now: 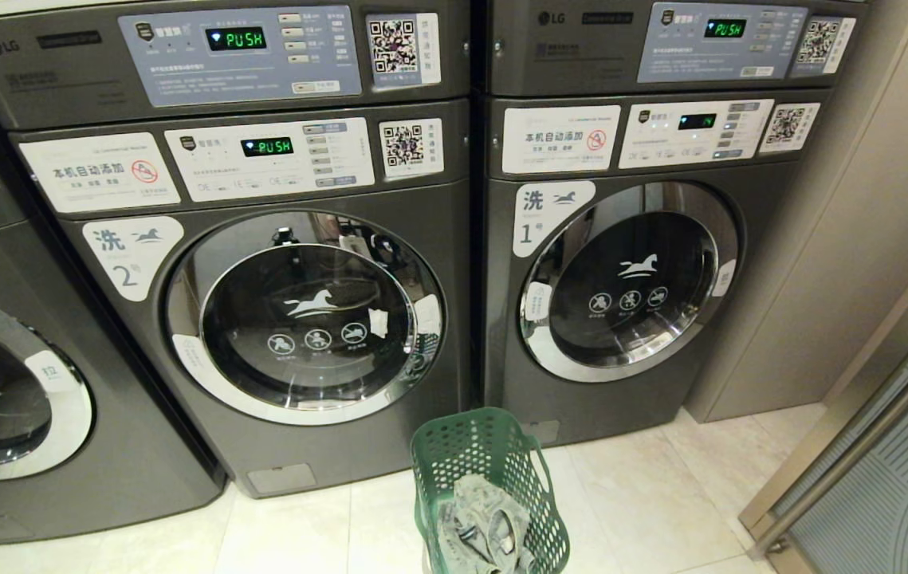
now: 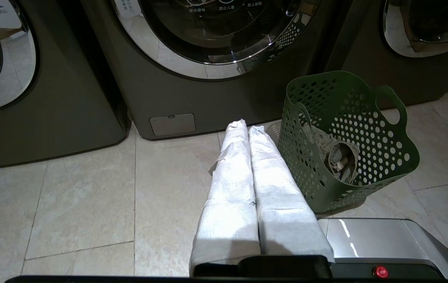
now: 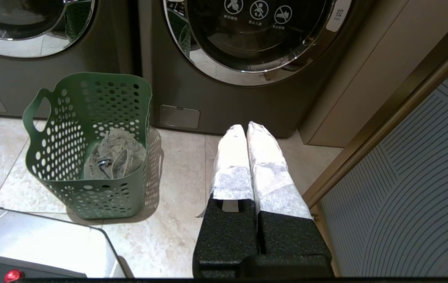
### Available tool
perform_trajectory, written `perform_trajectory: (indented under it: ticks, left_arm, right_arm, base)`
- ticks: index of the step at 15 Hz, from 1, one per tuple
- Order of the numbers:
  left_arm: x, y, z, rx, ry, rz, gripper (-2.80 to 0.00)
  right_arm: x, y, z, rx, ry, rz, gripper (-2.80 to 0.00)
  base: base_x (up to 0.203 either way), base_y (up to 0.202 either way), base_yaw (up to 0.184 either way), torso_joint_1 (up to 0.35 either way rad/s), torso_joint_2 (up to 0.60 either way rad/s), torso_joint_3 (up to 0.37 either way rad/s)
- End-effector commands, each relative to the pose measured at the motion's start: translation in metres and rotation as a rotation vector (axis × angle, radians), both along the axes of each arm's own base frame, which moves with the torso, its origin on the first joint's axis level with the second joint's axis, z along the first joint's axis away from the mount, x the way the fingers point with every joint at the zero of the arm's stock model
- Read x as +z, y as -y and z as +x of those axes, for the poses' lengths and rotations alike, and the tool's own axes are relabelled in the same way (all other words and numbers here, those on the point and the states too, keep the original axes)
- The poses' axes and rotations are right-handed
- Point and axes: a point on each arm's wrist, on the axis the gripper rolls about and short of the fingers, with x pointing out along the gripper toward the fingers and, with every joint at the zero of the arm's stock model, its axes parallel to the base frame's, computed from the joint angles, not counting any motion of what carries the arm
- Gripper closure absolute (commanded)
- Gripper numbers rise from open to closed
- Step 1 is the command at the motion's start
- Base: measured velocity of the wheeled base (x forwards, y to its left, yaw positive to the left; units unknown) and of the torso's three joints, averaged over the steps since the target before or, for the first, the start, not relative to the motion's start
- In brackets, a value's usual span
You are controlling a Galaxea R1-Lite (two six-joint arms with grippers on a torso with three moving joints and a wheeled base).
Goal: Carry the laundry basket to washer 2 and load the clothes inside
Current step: Open the lid of the washing machine
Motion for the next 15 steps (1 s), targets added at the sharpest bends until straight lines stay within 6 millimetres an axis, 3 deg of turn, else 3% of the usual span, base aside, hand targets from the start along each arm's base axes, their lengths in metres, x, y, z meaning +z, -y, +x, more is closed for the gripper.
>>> perform_trajectory:
  ticks: [1,15]
  left_arm:
    - [0.0,0.0,0.0001,0.001,-0.003,-0.002,0.0]
    - [0.0,0.0,0.0001,0.001,-0.003,-0.002,0.0]
  right_arm:
    - [-0.0002,0.0,0.0001,0.0,-0.002,-0.001,0.0]
    - [-0.0002,0.0,0.0001,0.001,-0.002,0.0,0.0]
  base:
    - [0.0,0.0,0.0,0.006,0.0,0.077]
    - [0.0,0.0,0.0,0.0,0.0,0.006]
